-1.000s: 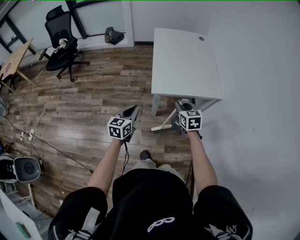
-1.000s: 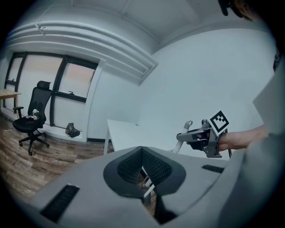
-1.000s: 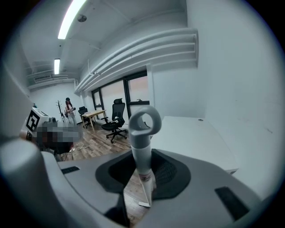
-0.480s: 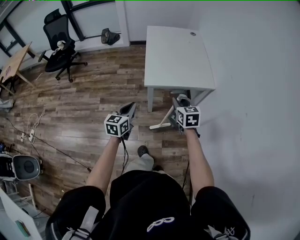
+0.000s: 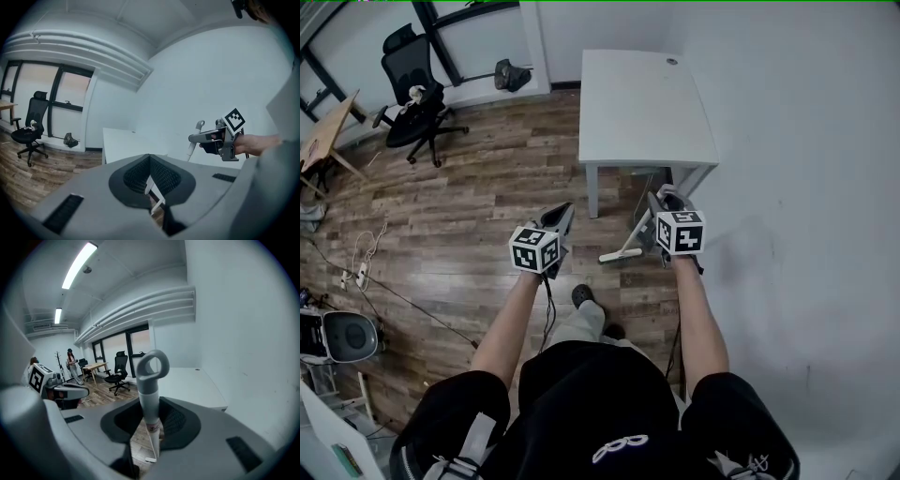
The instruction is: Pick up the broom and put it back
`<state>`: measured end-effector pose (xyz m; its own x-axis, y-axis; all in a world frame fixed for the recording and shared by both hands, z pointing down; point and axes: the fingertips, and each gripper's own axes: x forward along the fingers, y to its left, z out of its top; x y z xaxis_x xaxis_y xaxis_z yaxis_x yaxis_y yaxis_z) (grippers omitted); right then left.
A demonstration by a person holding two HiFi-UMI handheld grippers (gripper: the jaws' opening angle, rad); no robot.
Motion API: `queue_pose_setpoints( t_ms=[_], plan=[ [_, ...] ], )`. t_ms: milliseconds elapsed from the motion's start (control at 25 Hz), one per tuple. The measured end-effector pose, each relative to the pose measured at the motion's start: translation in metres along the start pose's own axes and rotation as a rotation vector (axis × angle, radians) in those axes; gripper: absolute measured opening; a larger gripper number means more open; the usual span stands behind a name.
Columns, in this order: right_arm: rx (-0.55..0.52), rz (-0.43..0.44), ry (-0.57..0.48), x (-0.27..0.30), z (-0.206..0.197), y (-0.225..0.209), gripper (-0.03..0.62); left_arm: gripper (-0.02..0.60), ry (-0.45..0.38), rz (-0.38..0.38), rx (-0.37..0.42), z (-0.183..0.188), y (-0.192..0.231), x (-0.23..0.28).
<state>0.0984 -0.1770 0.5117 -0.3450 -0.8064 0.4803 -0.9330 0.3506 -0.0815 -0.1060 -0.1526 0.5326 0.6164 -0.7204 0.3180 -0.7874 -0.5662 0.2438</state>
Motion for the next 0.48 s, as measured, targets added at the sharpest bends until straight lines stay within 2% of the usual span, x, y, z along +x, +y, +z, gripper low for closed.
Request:
queue_pose_setpoints(
  t_ms=[480],
  plan=[
    [0.019, -0.048, -0.01, -0.063, -0.032, -0.014, 0.117, 0.011, 0.008, -0.054, 0.025, -0.016, -0.051, -0.007]
  ],
)
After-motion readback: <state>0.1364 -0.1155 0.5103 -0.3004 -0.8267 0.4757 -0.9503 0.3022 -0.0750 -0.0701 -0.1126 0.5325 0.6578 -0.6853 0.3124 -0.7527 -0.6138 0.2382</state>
